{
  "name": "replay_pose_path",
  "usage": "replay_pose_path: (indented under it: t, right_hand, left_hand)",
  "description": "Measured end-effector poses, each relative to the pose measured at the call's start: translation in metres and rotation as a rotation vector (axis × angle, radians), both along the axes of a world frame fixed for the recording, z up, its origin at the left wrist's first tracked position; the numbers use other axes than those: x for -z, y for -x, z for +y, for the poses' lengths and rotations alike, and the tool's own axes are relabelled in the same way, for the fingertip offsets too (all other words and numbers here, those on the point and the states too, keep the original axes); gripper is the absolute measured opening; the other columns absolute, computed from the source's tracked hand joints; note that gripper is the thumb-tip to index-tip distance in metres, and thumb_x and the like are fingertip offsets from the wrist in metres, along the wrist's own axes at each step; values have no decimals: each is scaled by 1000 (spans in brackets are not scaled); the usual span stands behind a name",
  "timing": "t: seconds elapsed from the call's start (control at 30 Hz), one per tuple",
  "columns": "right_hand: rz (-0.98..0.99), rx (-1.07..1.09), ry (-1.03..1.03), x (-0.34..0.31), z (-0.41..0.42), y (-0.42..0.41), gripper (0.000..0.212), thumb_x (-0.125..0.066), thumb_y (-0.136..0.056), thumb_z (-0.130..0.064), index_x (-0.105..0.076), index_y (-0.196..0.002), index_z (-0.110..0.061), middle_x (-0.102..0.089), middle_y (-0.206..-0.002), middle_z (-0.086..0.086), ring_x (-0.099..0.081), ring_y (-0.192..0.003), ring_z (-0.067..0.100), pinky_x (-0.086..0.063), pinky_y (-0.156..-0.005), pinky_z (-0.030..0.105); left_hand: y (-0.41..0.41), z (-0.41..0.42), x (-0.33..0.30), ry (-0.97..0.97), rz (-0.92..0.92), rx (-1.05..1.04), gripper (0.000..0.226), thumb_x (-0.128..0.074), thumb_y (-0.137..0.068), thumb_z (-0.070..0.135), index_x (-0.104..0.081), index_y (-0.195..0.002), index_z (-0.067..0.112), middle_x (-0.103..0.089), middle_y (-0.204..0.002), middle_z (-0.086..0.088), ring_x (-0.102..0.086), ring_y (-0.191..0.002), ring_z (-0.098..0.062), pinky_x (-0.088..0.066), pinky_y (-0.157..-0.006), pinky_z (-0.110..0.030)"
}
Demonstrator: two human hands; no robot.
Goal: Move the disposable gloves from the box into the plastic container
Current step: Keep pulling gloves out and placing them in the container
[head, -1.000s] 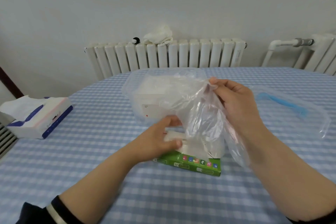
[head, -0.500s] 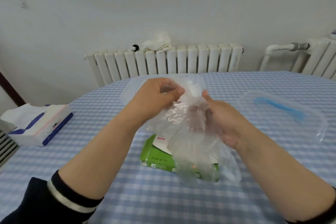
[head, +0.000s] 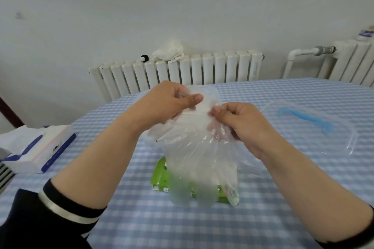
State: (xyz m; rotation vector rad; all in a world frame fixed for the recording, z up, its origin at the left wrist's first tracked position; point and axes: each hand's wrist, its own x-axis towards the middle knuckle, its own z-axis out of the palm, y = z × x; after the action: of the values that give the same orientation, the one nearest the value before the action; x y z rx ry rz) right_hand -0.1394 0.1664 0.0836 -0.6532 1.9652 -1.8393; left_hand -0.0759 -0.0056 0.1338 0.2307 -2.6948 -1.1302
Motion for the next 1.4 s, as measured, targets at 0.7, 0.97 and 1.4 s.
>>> replay_pose_path:
  t: [0.7, 0.97, 1.4]
  right_hand:
    - [148, 96, 13, 6, 1, 11, 18, -78, -79, -12, -64, -90, -13, -66, -65, -1, -62, -54, 11, -54, -60, 26]
    - [57, 49, 61, -6, 9, 17, 12, -56, -97, -7, -59, -104, -16, -76, -81, 1, -72, -64, 16, -56, -54, 25]
    - [252, 247, 28, -7, 16, 20, 16, -41, -103, -21, -48, -89, -23, -71, -75, -2, -69, -61, 12, -59, -59, 29]
  left_hand:
    - [16, 13, 3, -73, 46, 64, 30, -67, -81, 50, -68, -76, 20, -49, -54, 26, -50, -52, 8, -39, -62, -15]
    - [25, 8, -15, -67, 12, -5, 33, -53, -97, 41, -75, -84, 20, -60, -47, 18, -41, -35, 1, -33, -46, -12]
    - [41, 9, -18, -191, -60, -68, 58, -49, -65, 77, -76, -83, 29, -69, -98, 6, -62, -85, -11, -46, -76, -29]
